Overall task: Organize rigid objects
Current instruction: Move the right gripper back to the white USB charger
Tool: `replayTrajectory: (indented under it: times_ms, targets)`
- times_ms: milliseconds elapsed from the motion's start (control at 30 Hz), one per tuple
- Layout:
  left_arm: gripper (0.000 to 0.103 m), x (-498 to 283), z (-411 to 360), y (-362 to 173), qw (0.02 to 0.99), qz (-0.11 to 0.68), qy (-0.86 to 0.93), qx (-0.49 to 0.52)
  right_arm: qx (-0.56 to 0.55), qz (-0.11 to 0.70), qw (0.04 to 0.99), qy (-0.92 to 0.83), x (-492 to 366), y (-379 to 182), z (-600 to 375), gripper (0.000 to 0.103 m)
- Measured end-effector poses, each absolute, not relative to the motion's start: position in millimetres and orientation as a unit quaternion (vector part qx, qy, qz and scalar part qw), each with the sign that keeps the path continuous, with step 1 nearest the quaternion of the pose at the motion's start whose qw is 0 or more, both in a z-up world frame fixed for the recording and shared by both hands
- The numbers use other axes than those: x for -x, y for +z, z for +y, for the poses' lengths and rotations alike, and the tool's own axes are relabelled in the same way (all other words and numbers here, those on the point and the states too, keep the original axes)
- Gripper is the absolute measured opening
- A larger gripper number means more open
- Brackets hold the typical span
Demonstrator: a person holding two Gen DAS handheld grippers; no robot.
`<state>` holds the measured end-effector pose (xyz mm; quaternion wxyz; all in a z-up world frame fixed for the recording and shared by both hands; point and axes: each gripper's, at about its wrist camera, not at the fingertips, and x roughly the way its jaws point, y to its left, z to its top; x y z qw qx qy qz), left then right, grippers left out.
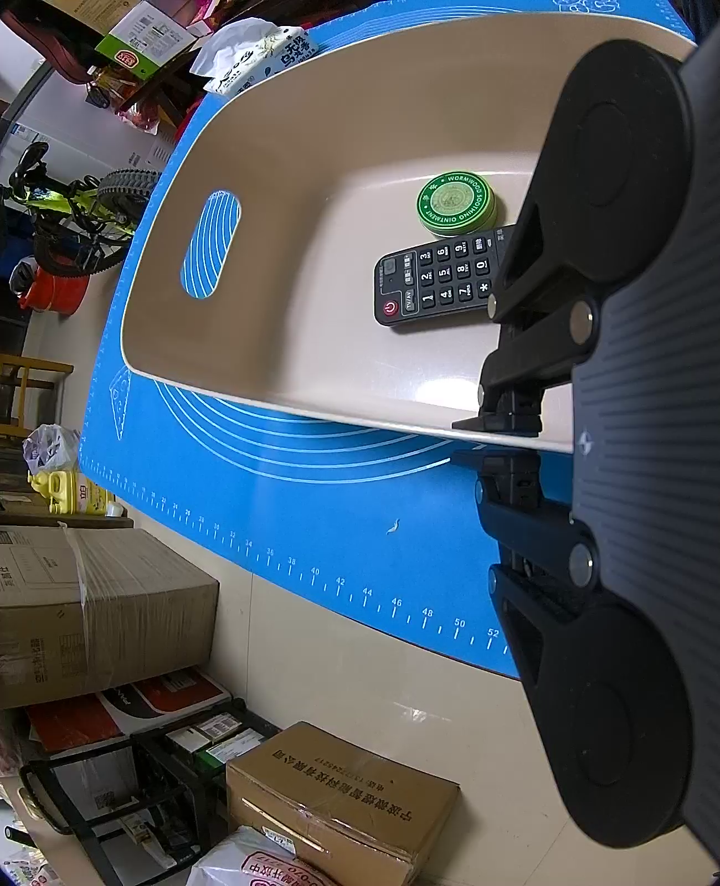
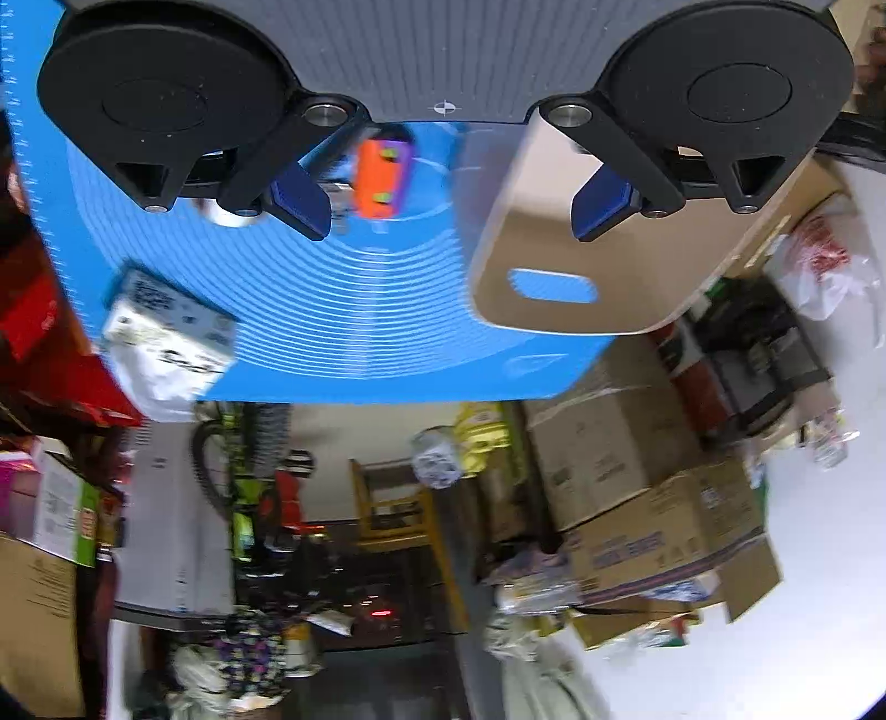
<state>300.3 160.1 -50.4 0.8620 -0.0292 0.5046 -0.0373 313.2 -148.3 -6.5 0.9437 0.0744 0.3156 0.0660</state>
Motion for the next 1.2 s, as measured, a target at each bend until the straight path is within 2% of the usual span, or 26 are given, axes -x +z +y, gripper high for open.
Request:
replayTrajectory:
  times_ms: [433,833,1133,1200]
  targets:
    - [0.005,-300,160,-50,0.862,0.505,-0.038,0.029,-0.118,0.384,0.916,0.004,-329,-73,-200,0.094]
    - [0.005,-300,161,-50,0.862,0.505,-0.04,0.032,-0.06,0.449,0.89,0.055,-337,-105,-175,0.091]
    - [0.005,-300,161,-50,0.862,0.505,-0.039,0.031,-0.026,0.472,0.878,0.07,-336,-123,-165,0.082]
    - [0.005,-300,161,-50,0.862,0.505,-0.039,0.031,-0.018,0.471,0.879,0.072,-335,-123,-163,0.077]
